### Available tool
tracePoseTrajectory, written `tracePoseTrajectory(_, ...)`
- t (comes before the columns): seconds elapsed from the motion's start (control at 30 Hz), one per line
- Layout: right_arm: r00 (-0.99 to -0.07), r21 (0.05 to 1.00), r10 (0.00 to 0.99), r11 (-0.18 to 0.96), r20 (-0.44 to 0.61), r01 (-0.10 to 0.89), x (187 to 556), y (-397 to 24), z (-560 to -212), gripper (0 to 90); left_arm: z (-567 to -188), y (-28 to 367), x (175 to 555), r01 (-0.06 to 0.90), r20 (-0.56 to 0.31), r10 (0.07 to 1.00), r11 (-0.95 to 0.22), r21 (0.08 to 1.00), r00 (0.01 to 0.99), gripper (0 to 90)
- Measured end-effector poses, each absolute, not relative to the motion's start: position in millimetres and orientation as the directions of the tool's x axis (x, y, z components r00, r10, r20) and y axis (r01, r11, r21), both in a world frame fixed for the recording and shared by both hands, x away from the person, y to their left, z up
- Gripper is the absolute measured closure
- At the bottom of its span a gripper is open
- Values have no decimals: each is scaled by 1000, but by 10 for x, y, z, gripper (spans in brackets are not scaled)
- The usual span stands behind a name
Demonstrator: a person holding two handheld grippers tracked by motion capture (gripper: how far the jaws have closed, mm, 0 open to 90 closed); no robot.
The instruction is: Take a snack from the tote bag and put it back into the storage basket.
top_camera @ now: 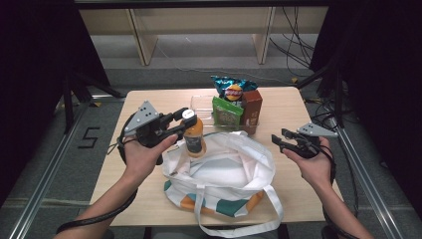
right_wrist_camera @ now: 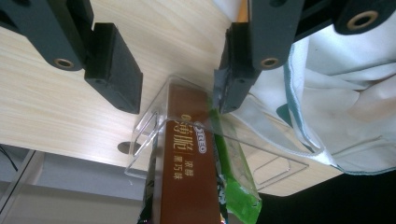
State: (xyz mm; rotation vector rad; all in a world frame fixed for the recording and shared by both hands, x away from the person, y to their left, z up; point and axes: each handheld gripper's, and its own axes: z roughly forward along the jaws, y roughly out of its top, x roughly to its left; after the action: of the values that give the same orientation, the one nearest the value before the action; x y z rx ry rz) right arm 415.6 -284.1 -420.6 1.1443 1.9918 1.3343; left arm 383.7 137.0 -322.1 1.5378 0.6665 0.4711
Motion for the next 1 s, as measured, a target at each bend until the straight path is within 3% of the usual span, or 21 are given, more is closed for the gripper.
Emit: tracePoseTrajectory(1.0,-524,907,849,169,65,385,4150,-2835,-4215,508,-3058,1404,3905,97,-81,669,13,995,739,590)
